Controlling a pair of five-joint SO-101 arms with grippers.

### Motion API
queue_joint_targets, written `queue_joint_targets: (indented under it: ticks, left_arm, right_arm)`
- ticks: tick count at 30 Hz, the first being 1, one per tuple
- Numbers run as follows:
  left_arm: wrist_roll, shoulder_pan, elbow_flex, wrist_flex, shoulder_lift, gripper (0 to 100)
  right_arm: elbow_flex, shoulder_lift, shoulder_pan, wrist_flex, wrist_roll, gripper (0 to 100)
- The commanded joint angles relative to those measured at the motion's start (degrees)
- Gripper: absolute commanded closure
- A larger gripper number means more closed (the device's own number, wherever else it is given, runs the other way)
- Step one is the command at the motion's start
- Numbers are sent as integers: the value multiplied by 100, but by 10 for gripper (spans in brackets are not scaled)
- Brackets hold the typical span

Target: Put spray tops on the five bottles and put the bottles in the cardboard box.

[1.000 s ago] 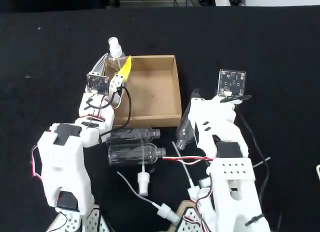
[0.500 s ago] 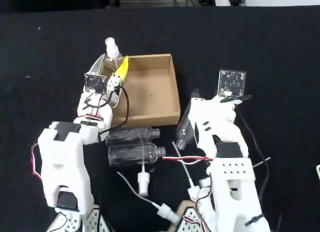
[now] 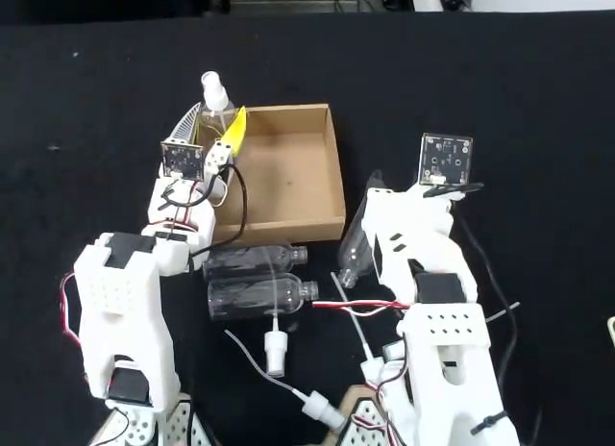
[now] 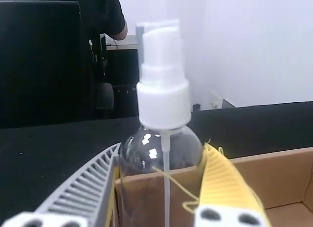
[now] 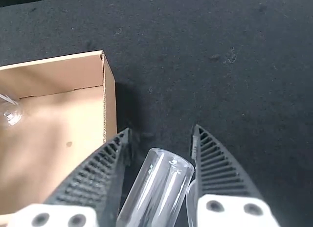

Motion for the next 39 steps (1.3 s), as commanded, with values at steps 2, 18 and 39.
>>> queue_joint_targets:
  ticks: [2,18,39]
  left_arm:
    - [26,-84,-251,-105,-62,833]
    - [26,-92,-251,-79,-79,704]
    - [26,-259,198,782,-1248,703]
  right_arm:
    - [-75,-31,123,-176,-9,819]
    - [-75,-40,123,-176,-9,819]
    - [-75,-40,123,-176,-9,820]
